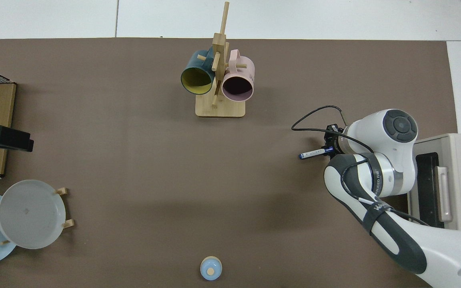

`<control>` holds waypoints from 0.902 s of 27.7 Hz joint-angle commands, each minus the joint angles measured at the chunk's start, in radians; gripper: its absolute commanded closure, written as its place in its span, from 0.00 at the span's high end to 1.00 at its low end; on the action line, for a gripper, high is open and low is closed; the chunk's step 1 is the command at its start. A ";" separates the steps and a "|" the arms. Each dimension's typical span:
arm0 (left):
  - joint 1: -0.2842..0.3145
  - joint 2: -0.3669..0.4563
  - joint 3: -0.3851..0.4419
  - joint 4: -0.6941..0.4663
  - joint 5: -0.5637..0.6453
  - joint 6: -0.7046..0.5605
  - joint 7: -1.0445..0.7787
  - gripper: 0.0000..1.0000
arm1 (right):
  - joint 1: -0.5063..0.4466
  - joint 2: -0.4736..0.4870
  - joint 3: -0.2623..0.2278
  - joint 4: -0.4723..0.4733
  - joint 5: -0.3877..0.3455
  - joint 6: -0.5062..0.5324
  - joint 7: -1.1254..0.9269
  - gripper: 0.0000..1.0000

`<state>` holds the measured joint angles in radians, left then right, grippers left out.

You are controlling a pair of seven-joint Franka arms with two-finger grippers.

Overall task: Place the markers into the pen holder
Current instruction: 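Close the right gripper on the marker and lift it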

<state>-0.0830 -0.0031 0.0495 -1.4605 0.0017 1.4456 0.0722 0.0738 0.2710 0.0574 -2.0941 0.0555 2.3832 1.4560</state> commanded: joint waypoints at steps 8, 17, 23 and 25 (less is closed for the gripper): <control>0.002 -0.025 -0.013 -0.023 -0.006 -0.005 0.003 1.00 | 0.001 -0.127 0.007 0.103 -0.011 -0.235 0.015 0.00; 0.002 -0.025 -0.040 -0.018 -0.003 -0.039 0.003 1.00 | 0.024 -0.239 0.009 0.288 0.004 -0.574 0.011 0.00; 0.002 -0.009 -0.062 -0.011 0.000 -0.031 0.014 1.00 | 0.027 -0.272 0.015 0.368 0.006 -0.716 0.009 0.00; 0.002 -0.006 -0.074 0.002 0.001 -0.028 0.043 1.00 | 0.037 -0.291 0.030 0.373 0.006 -0.737 -0.003 0.00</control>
<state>-0.0835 -0.0046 -0.0050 -1.4605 0.0014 1.4187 0.0750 0.1015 -0.0062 0.0672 -1.7635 0.0554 1.7106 1.4560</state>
